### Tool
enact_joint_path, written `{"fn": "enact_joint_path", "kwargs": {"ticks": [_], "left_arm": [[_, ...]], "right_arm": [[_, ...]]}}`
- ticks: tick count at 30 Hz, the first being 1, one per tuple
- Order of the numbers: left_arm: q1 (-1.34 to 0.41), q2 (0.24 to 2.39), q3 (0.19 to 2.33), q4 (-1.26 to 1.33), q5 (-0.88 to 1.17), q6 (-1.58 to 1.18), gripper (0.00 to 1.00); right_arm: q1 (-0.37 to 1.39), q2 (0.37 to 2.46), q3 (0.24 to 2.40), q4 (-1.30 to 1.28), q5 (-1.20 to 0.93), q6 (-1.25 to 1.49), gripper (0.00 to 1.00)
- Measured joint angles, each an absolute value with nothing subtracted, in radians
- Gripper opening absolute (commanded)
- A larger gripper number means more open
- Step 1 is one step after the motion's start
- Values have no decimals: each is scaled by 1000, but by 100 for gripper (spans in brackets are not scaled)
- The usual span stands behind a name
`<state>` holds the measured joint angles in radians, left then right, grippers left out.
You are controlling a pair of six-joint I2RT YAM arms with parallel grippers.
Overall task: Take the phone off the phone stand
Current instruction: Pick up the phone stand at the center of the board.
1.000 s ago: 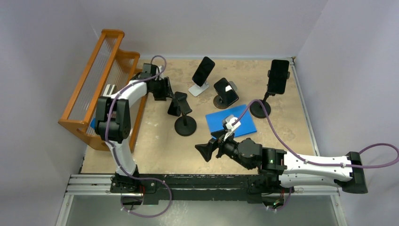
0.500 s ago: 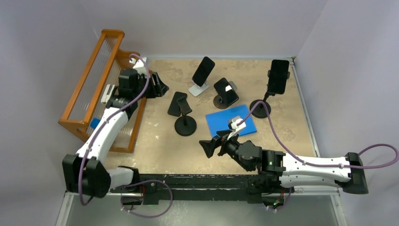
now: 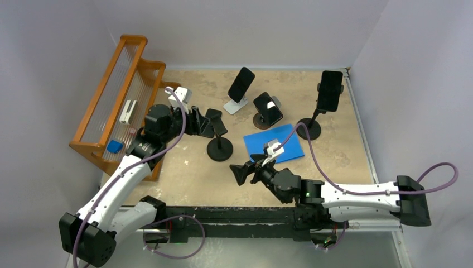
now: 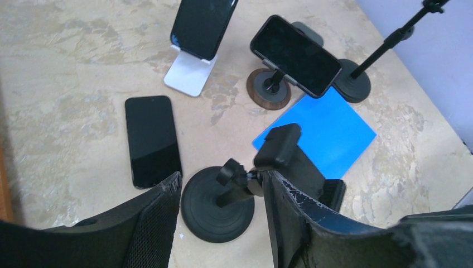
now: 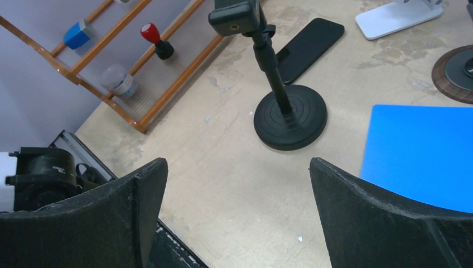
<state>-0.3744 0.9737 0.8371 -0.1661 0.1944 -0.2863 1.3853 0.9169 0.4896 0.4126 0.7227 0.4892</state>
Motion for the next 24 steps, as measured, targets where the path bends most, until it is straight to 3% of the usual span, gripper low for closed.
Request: {"fn": "enact_joint_path", "kwargs": {"ticks": [3, 9, 16, 24], "left_arm": [[-397, 959, 831, -146, 199, -284, 57], [-441, 912, 812, -106, 173, -278, 73], [-475, 850, 768, -46, 114, -279, 73], [-490, 795, 738, -13, 126, -242, 71]], "right_arm": [[1362, 957, 472, 480, 680, 475, 99], [1188, 1004, 427, 621, 481, 492, 99], [1126, 1098, 328, 882, 426, 510, 96], [1053, 1352, 353, 1066, 293, 485, 93]]}}
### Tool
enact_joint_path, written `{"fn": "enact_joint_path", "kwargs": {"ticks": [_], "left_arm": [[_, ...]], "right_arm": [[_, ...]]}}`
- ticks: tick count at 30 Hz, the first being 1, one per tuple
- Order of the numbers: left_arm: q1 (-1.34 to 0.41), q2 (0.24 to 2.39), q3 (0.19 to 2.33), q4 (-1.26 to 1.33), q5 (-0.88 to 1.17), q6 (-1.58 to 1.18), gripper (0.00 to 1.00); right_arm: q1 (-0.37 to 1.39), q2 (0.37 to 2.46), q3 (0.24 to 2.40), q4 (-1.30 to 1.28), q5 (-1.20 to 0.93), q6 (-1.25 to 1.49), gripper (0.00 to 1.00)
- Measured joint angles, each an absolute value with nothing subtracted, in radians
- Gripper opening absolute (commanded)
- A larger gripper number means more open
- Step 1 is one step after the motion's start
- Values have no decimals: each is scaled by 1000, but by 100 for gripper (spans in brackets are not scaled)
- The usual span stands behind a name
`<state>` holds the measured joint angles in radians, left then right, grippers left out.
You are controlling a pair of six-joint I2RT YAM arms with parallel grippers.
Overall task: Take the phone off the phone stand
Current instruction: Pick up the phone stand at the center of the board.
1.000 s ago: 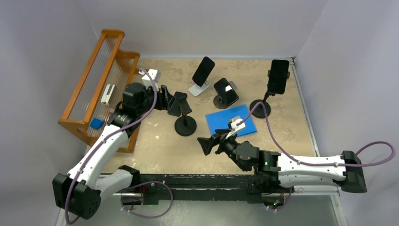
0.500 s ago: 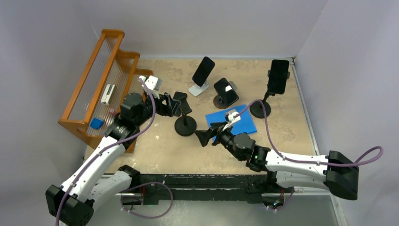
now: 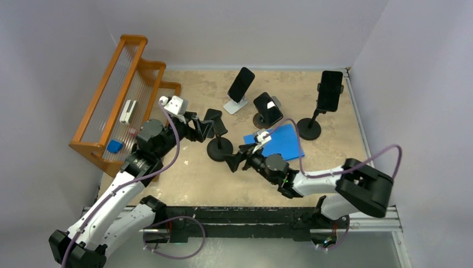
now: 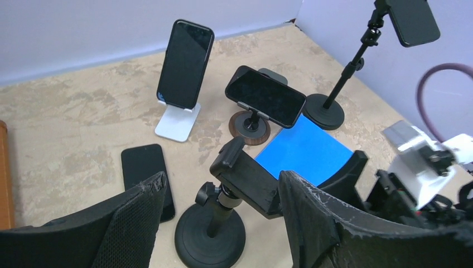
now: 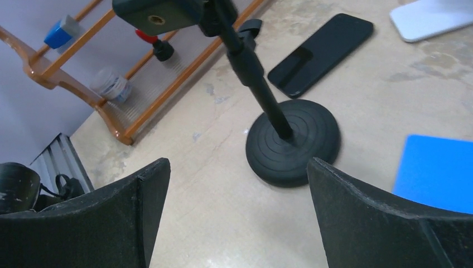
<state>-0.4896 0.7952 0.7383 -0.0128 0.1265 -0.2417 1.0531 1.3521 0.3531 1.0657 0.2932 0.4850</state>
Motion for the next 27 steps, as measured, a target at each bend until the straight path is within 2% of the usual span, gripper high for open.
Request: {"fn": "enact_joint_path", "kwargs": {"ticks": [13, 27], "left_arm": [[-527, 750, 737, -8, 125, -182, 69], [-532, 748, 737, -9, 116, -171, 67]], "right_arm": [[1042, 1707, 556, 1246, 268, 368, 87], [973, 1872, 659, 1301, 296, 312, 68]]}}
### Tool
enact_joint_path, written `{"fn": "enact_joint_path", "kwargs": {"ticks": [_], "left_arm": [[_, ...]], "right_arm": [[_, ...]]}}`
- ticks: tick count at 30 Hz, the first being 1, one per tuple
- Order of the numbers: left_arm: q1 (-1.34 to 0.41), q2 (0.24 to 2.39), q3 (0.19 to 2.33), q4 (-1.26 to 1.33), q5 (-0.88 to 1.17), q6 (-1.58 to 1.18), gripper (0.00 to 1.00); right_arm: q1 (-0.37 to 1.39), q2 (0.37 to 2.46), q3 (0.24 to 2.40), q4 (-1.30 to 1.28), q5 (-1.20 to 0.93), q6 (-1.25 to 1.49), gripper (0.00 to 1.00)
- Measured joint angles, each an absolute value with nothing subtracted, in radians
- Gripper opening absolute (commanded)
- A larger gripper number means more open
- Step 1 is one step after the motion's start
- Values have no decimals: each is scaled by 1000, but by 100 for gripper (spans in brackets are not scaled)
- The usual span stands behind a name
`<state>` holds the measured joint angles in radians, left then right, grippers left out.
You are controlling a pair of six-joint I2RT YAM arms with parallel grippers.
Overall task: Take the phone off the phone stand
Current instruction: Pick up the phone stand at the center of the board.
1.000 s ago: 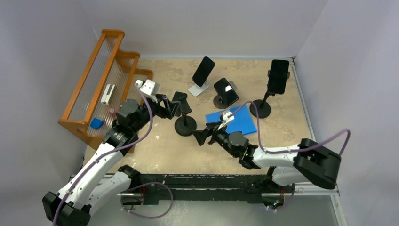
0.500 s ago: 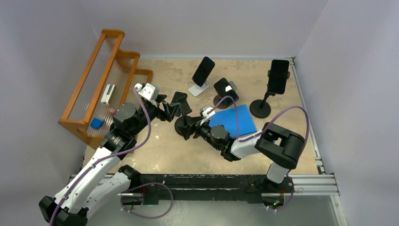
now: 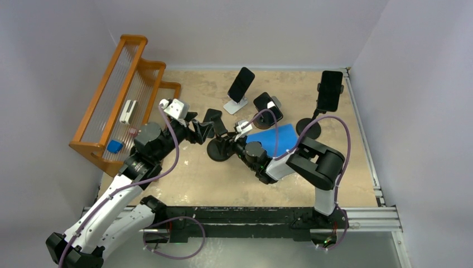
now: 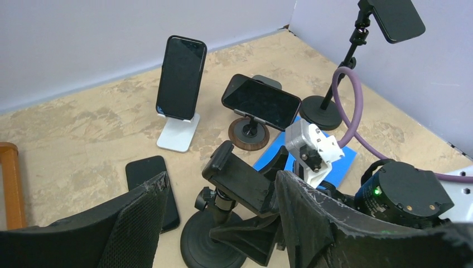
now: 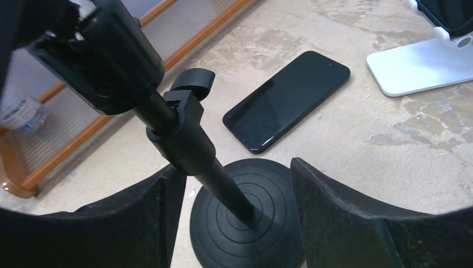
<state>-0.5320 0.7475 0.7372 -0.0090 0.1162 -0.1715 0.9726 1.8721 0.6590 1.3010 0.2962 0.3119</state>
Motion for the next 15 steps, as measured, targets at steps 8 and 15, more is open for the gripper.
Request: {"fn": "enact_joint_path", "kwargs": {"ticks": [8, 15], "left_arm": [[-533, 748, 737, -9, 116, -171, 67], [-533, 749, 737, -9, 117, -171, 67]], "right_arm": [[971, 1925, 699, 1328, 290, 261, 51], [978, 1943, 725, 1343, 271, 223, 21]]}}
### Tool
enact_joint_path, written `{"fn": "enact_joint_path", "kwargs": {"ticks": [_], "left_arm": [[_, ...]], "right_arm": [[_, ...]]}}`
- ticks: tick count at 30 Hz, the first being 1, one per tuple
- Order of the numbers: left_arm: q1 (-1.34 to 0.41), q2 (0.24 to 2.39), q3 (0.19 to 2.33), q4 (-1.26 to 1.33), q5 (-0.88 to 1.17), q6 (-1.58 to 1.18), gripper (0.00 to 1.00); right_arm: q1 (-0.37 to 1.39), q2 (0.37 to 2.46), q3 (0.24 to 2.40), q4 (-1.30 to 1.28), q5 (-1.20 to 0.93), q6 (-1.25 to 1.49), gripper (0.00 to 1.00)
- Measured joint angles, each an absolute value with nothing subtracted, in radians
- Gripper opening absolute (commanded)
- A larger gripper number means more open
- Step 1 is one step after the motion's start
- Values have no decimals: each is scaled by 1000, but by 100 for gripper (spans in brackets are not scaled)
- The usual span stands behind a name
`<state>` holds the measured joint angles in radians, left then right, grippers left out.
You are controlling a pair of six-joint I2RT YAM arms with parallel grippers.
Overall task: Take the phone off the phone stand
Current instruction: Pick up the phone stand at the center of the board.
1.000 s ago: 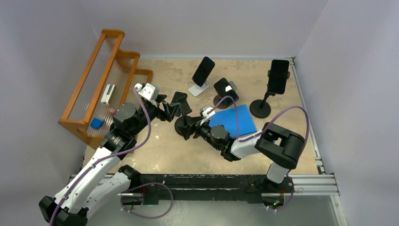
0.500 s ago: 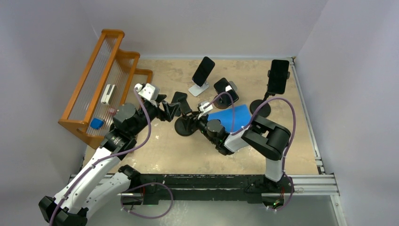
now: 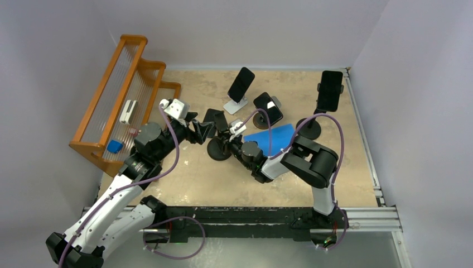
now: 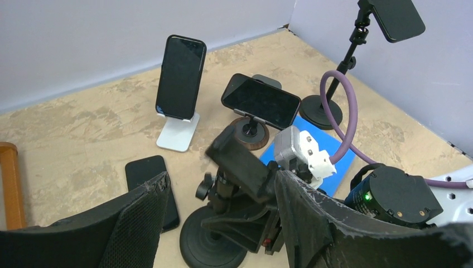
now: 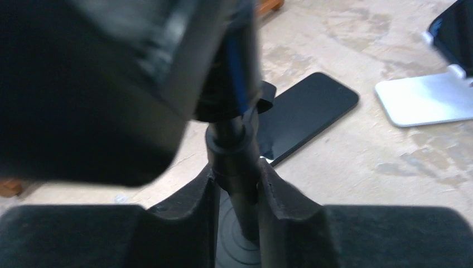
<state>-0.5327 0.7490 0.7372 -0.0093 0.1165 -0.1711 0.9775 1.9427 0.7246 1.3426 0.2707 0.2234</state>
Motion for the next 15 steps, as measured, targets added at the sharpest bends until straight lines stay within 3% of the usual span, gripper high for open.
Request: {"fn": "enact_joint_path", "kwargs": {"ticks": [4, 15], "left_arm": [[-533, 749, 737, -9, 118, -171, 67], [-533, 745, 737, -19, 115, -171, 66]], "right_arm": [[969, 1939, 714, 1371, 281, 189, 0], [989, 1835, 693, 1268, 276, 164, 0]]}}
